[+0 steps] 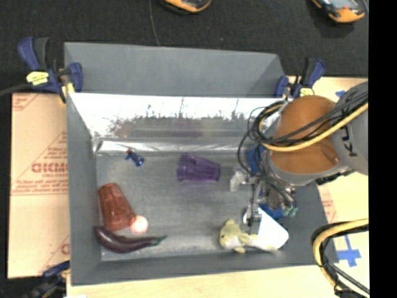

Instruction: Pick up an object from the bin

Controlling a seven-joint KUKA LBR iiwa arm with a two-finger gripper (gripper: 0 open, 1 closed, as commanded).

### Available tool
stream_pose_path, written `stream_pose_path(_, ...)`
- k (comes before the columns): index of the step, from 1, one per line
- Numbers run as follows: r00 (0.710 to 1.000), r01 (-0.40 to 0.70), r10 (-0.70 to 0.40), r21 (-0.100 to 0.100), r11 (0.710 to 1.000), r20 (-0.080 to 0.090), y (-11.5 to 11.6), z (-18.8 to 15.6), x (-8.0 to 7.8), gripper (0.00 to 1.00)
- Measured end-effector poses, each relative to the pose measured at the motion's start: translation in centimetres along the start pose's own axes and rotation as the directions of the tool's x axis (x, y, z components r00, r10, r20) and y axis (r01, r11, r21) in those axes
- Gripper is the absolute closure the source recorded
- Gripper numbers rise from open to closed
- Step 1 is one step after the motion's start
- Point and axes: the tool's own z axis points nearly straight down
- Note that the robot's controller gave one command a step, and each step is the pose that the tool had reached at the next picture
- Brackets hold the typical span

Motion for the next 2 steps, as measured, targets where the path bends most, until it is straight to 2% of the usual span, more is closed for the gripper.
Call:
stream_pose_path(1, 1.000, 0.001, -0.001, 0.001, 1.000, 0.008, 0.0, -0.4, -0.2, 0.00)
stream_pose_path(2, 0.995, 0.094, -0.094, 0.003, 0.996, 0.012, 1.1, 4.2, 0.5, 0.00)
